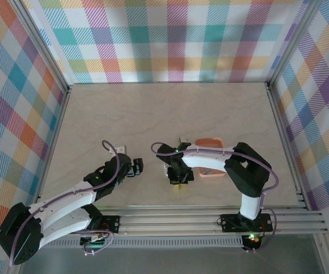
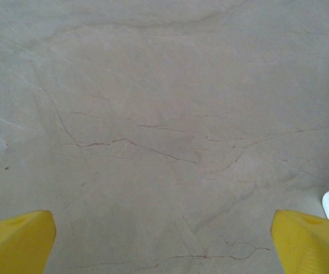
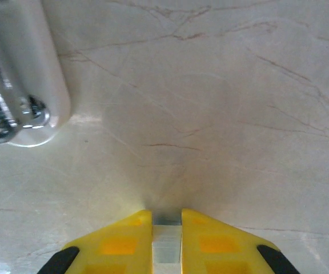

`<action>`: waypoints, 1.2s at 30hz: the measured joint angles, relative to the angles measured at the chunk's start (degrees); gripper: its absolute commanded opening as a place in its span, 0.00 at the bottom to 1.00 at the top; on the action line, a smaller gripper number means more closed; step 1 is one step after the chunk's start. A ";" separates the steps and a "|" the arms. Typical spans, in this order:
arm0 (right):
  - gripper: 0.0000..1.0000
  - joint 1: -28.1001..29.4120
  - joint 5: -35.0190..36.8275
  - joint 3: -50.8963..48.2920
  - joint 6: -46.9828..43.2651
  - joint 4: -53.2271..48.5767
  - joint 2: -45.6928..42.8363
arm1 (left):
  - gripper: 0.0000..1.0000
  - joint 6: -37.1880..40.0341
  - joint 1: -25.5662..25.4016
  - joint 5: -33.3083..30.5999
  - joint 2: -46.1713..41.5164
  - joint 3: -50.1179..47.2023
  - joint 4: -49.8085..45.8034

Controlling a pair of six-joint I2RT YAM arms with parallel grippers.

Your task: Load the staples into the stapler

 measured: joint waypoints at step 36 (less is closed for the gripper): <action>0.16 0.15 12.48 8.76 -5.35 8.39 3.13 | 0.97 -3.21 2.49 0.33 5.64 -1.92 4.68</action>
